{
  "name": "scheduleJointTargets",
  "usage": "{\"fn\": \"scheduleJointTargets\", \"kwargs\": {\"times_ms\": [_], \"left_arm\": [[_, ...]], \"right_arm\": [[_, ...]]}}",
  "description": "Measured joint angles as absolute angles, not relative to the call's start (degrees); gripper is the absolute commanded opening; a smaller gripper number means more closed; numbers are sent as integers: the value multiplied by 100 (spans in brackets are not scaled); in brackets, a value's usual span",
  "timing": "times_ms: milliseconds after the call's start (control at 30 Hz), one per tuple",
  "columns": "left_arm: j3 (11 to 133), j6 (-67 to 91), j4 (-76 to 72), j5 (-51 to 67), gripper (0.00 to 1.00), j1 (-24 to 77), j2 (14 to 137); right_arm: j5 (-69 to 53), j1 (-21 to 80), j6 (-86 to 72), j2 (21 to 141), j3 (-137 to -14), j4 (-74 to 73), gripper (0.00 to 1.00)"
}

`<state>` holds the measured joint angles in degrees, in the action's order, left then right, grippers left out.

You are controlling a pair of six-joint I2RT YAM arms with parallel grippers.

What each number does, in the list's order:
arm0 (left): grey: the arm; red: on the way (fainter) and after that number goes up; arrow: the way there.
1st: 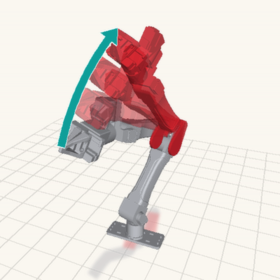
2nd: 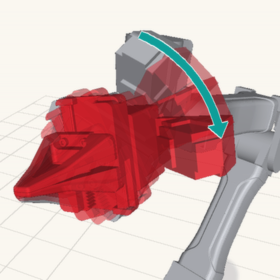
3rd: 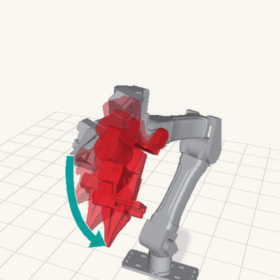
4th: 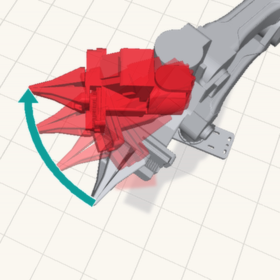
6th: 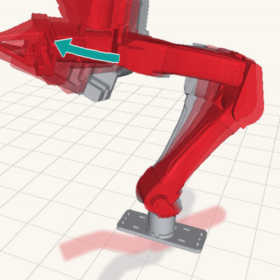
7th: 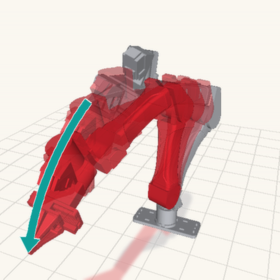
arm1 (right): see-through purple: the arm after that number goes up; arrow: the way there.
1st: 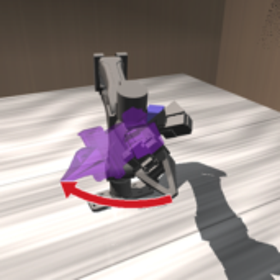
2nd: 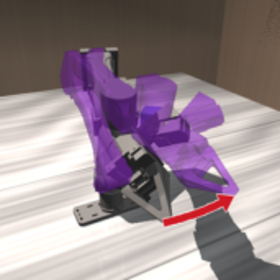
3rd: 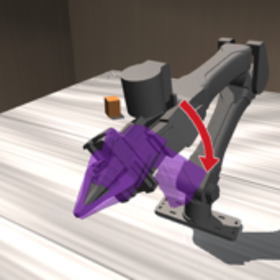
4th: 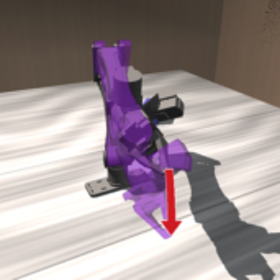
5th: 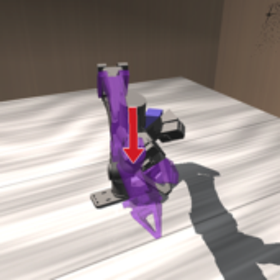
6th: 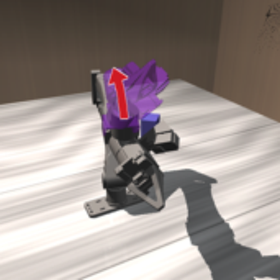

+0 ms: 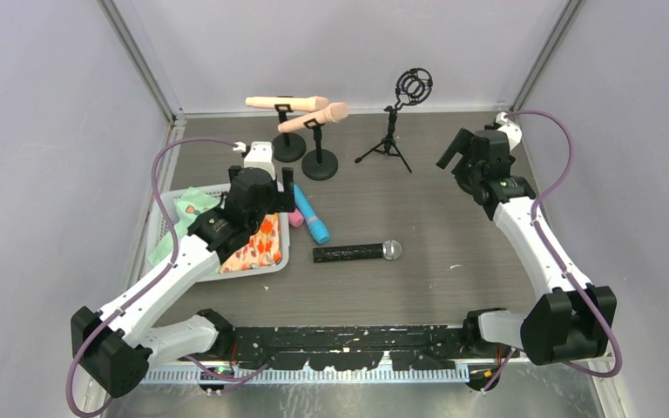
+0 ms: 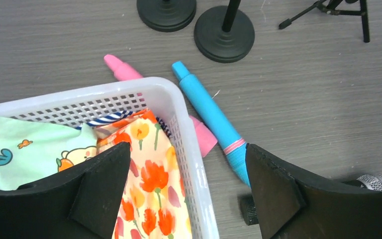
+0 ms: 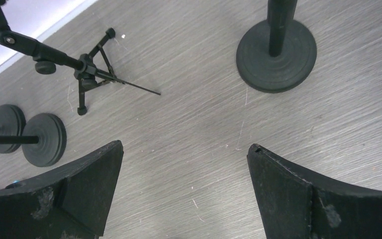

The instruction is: Attach the microphones to the stand

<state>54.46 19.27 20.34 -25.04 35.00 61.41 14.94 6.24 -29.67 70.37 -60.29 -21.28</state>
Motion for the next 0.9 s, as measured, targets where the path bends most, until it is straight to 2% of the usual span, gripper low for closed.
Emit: {"fn": "scheduleJointTargets", "kwargs": {"times_ms": [233,533,800,900], "left_arm": [[5330,1925,2318,-2547,88,3474,6088],[5280,1909,2353,-2526,88,3474,6088],[4980,1898,2246,-2394,89,3474,5933],[4958,1887,2198,-2379,89,3474,5883]], "right_arm": [[1173,753,-3697,7065,-5749,-2064,100],[1850,2679,-4869,6980,-5321,-2180,100],[2008,2816,-4958,7588,-5520,-1957,100],[2108,2810,-4556,7850,-5570,-1564,100]]}}
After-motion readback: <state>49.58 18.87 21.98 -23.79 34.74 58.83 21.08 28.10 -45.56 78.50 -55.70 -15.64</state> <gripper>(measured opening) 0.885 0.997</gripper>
